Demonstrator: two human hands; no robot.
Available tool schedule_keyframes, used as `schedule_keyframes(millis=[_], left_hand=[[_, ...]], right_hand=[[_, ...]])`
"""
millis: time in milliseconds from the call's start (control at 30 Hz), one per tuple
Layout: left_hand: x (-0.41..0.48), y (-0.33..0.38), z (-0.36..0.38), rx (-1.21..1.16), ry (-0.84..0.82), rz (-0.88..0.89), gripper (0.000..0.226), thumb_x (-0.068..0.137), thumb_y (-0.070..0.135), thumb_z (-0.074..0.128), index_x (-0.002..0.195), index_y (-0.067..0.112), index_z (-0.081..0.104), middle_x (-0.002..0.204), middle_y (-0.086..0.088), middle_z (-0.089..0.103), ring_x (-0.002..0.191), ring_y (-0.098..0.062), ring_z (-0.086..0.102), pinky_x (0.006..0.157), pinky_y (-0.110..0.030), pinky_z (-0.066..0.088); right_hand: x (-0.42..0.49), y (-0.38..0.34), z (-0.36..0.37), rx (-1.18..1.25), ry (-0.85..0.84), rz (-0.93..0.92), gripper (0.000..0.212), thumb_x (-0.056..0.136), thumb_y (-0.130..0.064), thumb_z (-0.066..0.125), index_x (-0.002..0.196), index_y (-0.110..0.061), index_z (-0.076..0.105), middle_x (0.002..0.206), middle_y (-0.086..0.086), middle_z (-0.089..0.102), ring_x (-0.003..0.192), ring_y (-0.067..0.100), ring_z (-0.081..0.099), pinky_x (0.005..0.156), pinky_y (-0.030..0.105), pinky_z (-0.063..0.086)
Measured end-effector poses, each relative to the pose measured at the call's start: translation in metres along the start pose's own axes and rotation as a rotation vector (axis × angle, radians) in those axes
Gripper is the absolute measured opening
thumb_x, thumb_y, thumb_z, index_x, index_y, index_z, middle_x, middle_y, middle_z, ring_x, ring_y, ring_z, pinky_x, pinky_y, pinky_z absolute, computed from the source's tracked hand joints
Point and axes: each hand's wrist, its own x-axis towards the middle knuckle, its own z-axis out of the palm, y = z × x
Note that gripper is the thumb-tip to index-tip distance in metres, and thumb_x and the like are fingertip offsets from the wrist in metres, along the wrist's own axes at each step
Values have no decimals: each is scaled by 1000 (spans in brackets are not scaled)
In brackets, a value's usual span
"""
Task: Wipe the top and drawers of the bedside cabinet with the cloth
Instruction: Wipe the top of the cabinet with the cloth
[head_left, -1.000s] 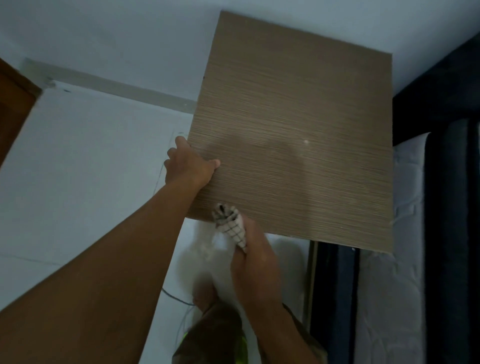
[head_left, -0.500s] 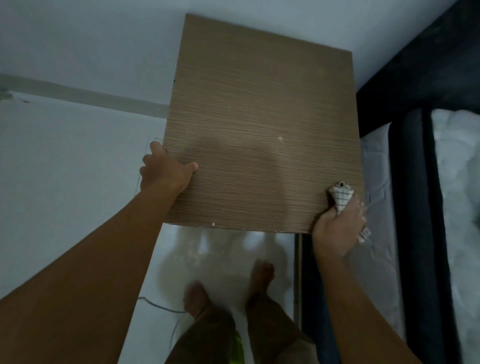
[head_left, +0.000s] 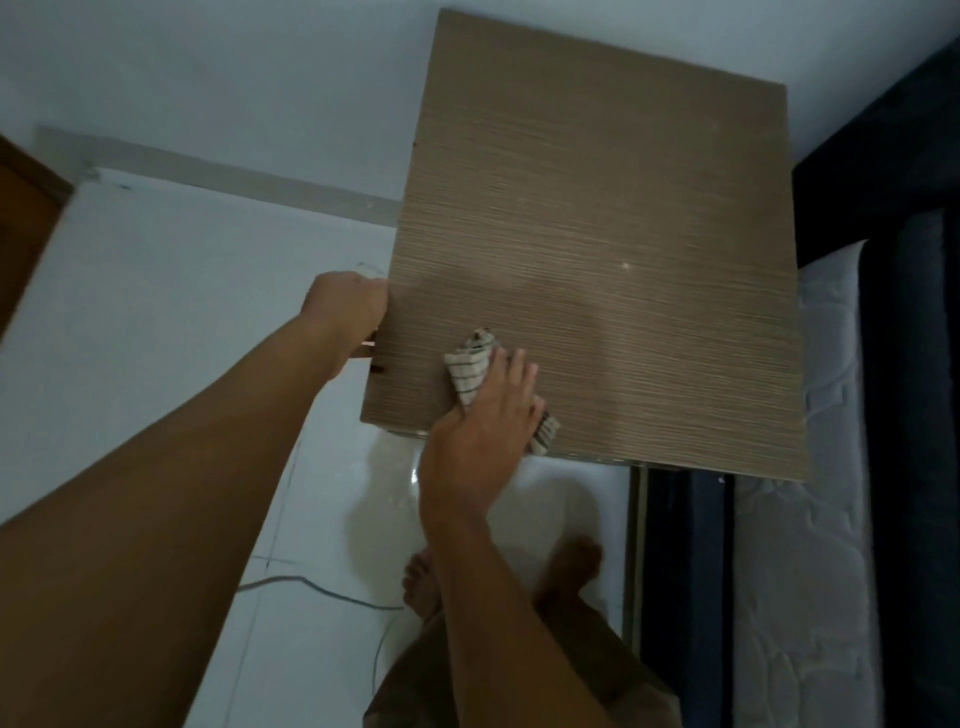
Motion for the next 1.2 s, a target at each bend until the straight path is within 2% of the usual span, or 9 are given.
schedule_keyframes(millis=[100,200,300,400,467,700,833,1000,1200], left_hand=[[-1,0,-12,-38,-60,-55,23,101,12,40,89,7,59,85,-10,64,69,-20,63,51,-26,55],[3,-6,-22,-11,-77,-49,27,100,15,41,118,6,60,92,-13,69,78,-24,68,62,-30,54],[7,-8,-31,19,-117,-52,31,101,16,41,125,5,56,94,-15,72,83,-26,71,71,-34,57],[9,-9,-38,24,-167,-50,32,100,17,44,127,3,55,95,-16,72,85,-27,72,78,-37,57],[10,-10,-39,32,-183,-50,32,100,17,46,126,3,55,95,-16,72,84,-26,72,77,-37,57],[9,-19,-33,-38,-137,-35,30,98,18,47,122,2,58,91,-15,71,79,-25,70,70,-34,56],[7,-20,-24,-17,-86,-17,27,97,20,48,116,5,61,91,-12,71,78,-24,70,70,-33,57],[4,-24,-15,72,-34,47,23,98,23,49,112,9,62,97,-8,68,85,-21,67,73,-33,55],[-6,-28,3,307,36,234,35,96,34,53,124,14,60,121,-9,64,102,-26,63,80,-33,52]], right_hand=[[-18,-22,12,14,-64,-113,69,72,-2,47,140,-10,45,149,10,44,142,26,32,118,41,13],[-30,-27,13,30,-147,-225,62,78,-4,35,138,-11,49,147,7,47,142,22,34,118,39,15],[-37,-28,3,135,-370,-307,54,84,5,50,135,-13,50,141,5,52,139,20,38,121,36,17],[-44,-25,-18,278,-587,-449,41,86,3,55,121,-19,53,114,5,65,106,20,60,94,41,52],[-47,-18,-36,332,-614,-598,48,83,2,55,122,-23,46,110,7,68,97,22,66,83,40,58],[23,-10,-52,183,-327,-556,51,85,3,56,131,-18,53,130,5,61,123,20,54,104,40,44],[27,-4,-33,-120,-535,-759,60,78,8,55,134,-15,55,141,8,53,136,27,42,112,53,32],[19,1,-62,78,-881,-1005,44,84,-3,61,124,-21,60,118,2,67,103,20,63,86,40,54],[69,22,-112,319,-816,-629,39,92,-18,51,128,-30,57,116,-5,67,95,7,60,82,22,46]])
